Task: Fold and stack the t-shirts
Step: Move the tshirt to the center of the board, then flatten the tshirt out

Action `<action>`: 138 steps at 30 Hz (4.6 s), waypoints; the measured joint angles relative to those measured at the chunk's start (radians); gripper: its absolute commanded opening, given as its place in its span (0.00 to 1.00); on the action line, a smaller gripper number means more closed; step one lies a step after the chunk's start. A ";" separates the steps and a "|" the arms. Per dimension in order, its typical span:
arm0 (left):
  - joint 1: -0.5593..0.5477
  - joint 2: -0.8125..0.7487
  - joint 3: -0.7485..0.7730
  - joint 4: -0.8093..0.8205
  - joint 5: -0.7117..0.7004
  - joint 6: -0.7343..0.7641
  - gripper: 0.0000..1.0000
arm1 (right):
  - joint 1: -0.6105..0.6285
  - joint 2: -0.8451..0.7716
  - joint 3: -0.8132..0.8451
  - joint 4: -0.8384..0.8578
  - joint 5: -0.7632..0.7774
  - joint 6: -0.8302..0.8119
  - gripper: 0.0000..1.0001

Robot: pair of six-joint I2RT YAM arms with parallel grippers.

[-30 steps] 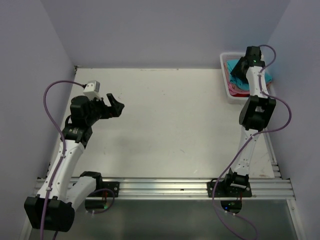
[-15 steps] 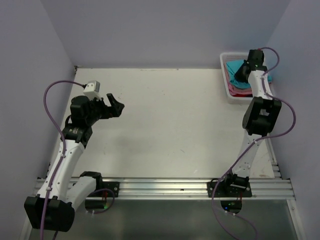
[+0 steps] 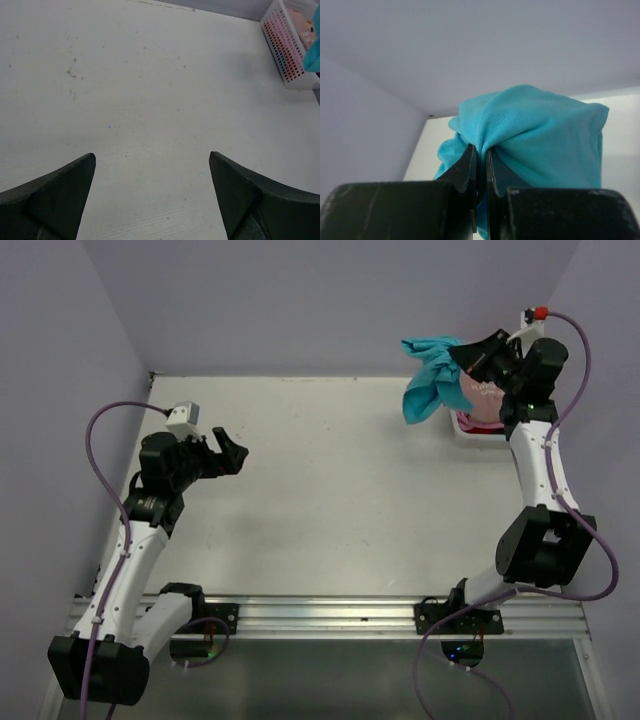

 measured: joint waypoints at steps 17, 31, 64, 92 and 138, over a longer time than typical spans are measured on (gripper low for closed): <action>0.000 -0.112 0.019 -0.057 0.012 -0.024 1.00 | 0.502 -0.176 -0.226 -0.138 -0.391 -0.113 0.00; 0.000 -0.238 0.105 -0.201 0.055 -0.029 1.00 | 0.684 -0.406 -0.439 -0.394 -0.314 -0.249 0.00; -0.182 0.007 0.014 -0.033 0.217 -0.039 1.00 | 0.770 0.136 -0.079 -0.567 0.608 -0.131 0.99; -0.736 0.691 0.199 -0.020 -0.517 -0.055 0.96 | 0.765 -0.561 -0.166 -0.820 1.102 -0.110 0.99; -0.777 0.590 0.557 -0.261 -0.538 0.058 0.99 | 0.752 -0.286 -0.493 -0.553 0.896 -0.143 0.99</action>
